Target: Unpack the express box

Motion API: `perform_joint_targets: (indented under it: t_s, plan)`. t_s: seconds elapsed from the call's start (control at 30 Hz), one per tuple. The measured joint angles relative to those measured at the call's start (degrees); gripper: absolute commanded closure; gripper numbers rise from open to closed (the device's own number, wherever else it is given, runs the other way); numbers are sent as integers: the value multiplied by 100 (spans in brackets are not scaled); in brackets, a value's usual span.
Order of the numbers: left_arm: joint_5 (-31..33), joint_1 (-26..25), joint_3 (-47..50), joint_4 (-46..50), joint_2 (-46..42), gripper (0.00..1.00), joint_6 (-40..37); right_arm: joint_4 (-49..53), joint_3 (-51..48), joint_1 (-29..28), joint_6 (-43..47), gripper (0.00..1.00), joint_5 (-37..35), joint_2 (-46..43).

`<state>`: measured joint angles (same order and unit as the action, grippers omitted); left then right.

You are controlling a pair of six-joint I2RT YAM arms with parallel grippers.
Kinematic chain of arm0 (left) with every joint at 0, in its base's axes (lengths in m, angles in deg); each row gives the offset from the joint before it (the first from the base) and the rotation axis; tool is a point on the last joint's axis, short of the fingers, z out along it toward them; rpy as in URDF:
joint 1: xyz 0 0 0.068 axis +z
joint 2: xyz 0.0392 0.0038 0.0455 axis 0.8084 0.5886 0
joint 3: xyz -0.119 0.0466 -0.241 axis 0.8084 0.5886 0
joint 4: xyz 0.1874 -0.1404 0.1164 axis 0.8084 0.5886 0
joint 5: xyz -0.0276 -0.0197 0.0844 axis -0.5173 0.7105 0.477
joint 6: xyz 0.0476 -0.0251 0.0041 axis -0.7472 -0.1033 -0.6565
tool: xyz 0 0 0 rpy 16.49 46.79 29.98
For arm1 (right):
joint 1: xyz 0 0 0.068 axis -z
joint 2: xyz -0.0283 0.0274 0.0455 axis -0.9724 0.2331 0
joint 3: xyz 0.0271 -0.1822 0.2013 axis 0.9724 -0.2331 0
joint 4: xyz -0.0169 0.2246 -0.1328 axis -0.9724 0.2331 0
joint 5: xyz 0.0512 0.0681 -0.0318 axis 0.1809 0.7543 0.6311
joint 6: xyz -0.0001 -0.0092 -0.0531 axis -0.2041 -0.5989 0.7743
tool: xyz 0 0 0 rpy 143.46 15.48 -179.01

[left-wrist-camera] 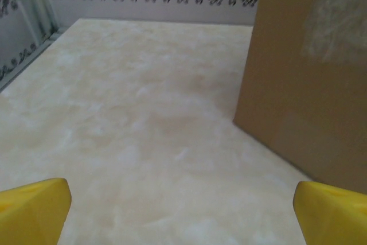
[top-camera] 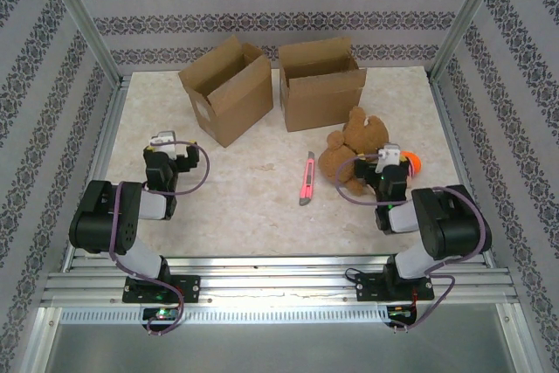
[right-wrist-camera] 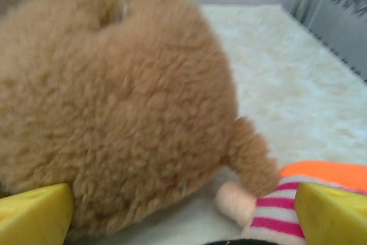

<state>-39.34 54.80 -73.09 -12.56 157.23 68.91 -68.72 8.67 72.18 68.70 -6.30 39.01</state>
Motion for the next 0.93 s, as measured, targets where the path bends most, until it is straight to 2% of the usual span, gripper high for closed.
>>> perform_joint_targets:
  t_s: [0.17,0.33,0.6,0.93]
  plan:
    - [-85,0,140,17,-7,0,-26,396,813,363,-105,2,483,-13]
    - [-153,0,212,39,-7,0,-55,592,828,415,-127,2,610,-17]
    - [-686,0,-28,426,-7,0,-260,592,791,295,-105,2,555,-17]
    - [-905,39,-52,601,-7,0,-282,575,778,256,-101,2,455,-17]
